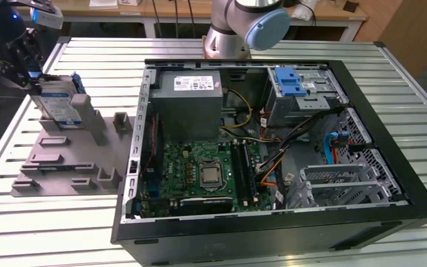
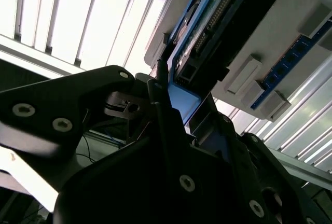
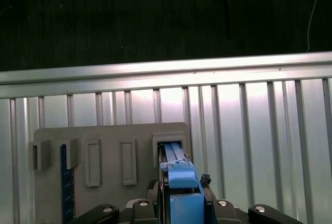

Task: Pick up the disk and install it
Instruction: 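Pick up the disk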

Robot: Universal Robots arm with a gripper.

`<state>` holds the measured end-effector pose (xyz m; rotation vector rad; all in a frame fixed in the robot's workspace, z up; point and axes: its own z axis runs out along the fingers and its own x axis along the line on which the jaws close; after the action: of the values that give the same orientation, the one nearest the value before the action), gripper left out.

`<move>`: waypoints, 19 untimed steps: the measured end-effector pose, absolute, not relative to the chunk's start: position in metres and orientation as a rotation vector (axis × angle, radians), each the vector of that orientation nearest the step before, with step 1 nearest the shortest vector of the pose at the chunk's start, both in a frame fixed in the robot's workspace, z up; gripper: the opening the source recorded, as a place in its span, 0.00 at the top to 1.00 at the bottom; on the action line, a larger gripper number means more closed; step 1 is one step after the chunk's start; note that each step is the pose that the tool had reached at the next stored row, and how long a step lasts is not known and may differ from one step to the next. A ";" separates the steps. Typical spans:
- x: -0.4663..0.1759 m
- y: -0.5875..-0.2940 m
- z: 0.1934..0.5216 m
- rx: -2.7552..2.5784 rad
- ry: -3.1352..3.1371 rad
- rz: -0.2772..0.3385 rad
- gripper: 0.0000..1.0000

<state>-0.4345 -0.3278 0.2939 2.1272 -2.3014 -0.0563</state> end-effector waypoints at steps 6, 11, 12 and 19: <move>-0.434 -0.328 0.295 2.127 -2.301 -0.056 0.58; -0.434 -0.328 0.296 2.127 -2.301 -0.056 0.58; -0.434 -0.328 0.296 2.127 -2.301 -0.056 0.58; -0.434 -0.328 0.298 2.127 -2.301 -0.056 0.58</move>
<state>-0.4344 -0.3275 0.2977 2.1269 -2.3011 -0.0556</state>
